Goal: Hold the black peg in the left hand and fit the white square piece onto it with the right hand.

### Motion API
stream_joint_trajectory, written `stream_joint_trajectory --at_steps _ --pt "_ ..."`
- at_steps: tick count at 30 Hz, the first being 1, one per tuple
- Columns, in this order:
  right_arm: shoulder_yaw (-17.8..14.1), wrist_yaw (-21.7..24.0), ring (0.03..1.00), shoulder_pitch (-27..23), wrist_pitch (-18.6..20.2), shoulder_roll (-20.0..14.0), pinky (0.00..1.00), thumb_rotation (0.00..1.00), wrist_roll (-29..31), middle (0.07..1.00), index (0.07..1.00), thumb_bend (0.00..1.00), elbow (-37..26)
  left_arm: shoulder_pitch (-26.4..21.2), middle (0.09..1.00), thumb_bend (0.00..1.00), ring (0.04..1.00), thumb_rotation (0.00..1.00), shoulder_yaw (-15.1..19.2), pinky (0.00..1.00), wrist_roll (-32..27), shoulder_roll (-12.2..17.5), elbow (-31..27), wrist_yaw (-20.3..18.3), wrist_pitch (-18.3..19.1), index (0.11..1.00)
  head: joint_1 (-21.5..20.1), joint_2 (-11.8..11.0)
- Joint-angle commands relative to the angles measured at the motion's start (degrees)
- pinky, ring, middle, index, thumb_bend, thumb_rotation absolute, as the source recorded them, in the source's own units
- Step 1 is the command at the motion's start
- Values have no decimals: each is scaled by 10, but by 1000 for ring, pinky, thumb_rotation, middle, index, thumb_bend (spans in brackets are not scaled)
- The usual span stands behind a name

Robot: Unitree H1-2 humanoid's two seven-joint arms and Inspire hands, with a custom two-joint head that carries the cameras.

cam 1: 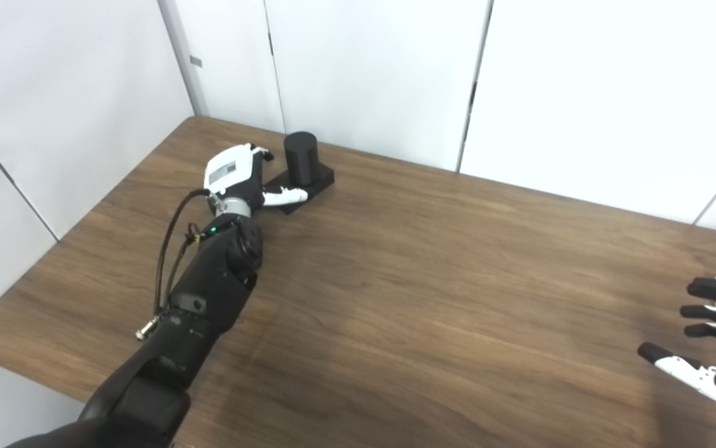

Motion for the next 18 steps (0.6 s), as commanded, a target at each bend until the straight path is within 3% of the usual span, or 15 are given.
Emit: stream_joint_trajectory --at_steps 1,7,12,18 --pt "-5 -2 608 -10 -18 -6 511 0 2 693 674 548 -20 -33 953 1000 971 544 5 844 10 10 5 23 1 809 1 0" --pt "-7 -2 618 -10 -27 -7 524 0 5 702 720 538 -15 -30 942 1000 958 488 -1 835 3 12 42 46 -2 804 0 1" --pt "-6 -2 620 -9 -24 -5 520 0 4 705 720 539 -18 -23 944 1000 970 471 -10 862 -11 16 55 38 -1 807 0 1" --pt "-7 -4 613 -10 -24 -5 520 0 -1 697 713 543 -16 -12 911 989 935 394 -18 817 -28 21 53 36 -17 696 -1 2"
